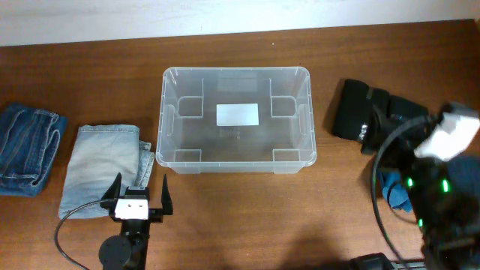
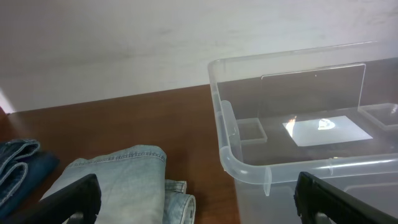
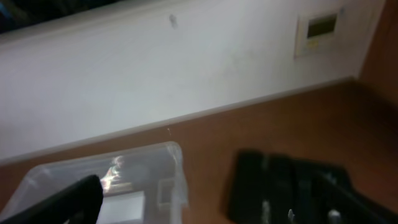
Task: Pack container
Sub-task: 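Move the right gripper over the teal taped garment on the right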
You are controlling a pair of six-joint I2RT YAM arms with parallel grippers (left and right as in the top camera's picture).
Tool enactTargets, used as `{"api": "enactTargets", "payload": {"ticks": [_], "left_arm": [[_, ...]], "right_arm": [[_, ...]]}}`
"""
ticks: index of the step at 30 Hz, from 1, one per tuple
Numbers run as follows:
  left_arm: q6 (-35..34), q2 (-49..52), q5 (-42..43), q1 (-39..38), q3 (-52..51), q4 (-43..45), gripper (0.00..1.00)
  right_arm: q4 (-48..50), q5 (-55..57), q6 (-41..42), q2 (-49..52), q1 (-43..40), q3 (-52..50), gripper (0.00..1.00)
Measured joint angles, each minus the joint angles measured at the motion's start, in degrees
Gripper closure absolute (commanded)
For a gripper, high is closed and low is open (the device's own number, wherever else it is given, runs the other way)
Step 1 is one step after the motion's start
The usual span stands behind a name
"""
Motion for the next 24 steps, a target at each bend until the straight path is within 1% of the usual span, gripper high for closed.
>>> {"api": "enactTargets", "payload": {"ticks": [5,8,11,13,17,21,24], "left_arm": [[0.0,0.0,0.0,0.0,0.0,0.0,0.01],[0.0,0.0,0.0,0.0,0.0,0.0,0.01],[0.0,0.0,0.0,0.0,0.0,0.0,0.01],[0.0,0.0,0.0,0.0,0.0,0.0,0.01],[0.0,0.0,0.0,0.0,0.0,0.0,0.01],[0.0,0.0,0.0,0.0,0.0,0.0,0.01],[0.0,0.0,0.0,0.0,0.0,0.0,0.01]], "right_arm": [[-10.3,0.2,-0.5,11.2,-1.0,10.9,0.01],[-14.3,-1.3,-0.7,16.1,-4.9,15.8,0.01],[-16.6,-5.6,-0.9,19.8,-12.1,19.6,0.02],[-17.4,-10.6,-1.1,21.9,-19.4,21.2,0.02],[-20.8,-16.0,-1.1,24.7,-32.5,21.6,0.02],[-26.7,-17.1,-1.1,27.5,-43.6,21.6,0.02],[-30.3,-17.0,-0.2,28.9,-50.0,21.6,0.02]]}}
